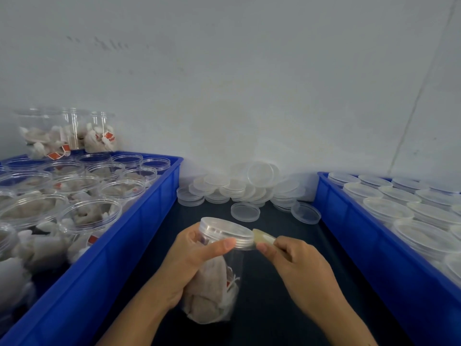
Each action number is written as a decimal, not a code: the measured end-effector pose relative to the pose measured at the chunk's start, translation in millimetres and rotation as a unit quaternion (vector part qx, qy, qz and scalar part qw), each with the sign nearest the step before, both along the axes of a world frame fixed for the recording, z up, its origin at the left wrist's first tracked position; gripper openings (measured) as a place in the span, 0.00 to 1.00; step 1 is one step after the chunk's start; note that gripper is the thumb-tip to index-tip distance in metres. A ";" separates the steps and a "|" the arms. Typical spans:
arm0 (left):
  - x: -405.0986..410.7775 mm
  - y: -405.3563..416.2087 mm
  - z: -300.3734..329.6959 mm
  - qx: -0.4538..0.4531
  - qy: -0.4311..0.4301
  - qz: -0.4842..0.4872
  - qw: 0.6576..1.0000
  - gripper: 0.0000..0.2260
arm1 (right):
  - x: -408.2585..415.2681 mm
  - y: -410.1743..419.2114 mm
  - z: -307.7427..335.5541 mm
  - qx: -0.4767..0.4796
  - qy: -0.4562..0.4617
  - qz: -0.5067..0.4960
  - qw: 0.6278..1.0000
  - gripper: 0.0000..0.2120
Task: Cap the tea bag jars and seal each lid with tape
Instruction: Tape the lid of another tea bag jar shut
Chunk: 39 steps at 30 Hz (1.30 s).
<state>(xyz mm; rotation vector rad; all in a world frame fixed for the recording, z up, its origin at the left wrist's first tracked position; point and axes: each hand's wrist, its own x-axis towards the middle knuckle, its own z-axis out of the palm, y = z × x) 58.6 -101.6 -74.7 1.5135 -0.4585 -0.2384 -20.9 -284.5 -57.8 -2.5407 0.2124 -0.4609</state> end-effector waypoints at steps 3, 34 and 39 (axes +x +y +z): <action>1.7 -0.1 -2.6 -0.011 0.005 -0.016 1.000 0.27 | 0.3 1.1 -0.7 -0.004 -0.004 -0.002 1.000 0.29; -8.5 -22.2 -12.0 0.067 -0.149 0.193 0.968 0.41 | -2.3 24.5 -10.9 0.012 -0.083 0.081 0.993 0.22; -4.5 -18.2 -9.7 0.035 -0.122 0.192 0.973 0.34 | -6.2 16.2 -4.8 -0.033 -0.073 0.037 0.996 0.27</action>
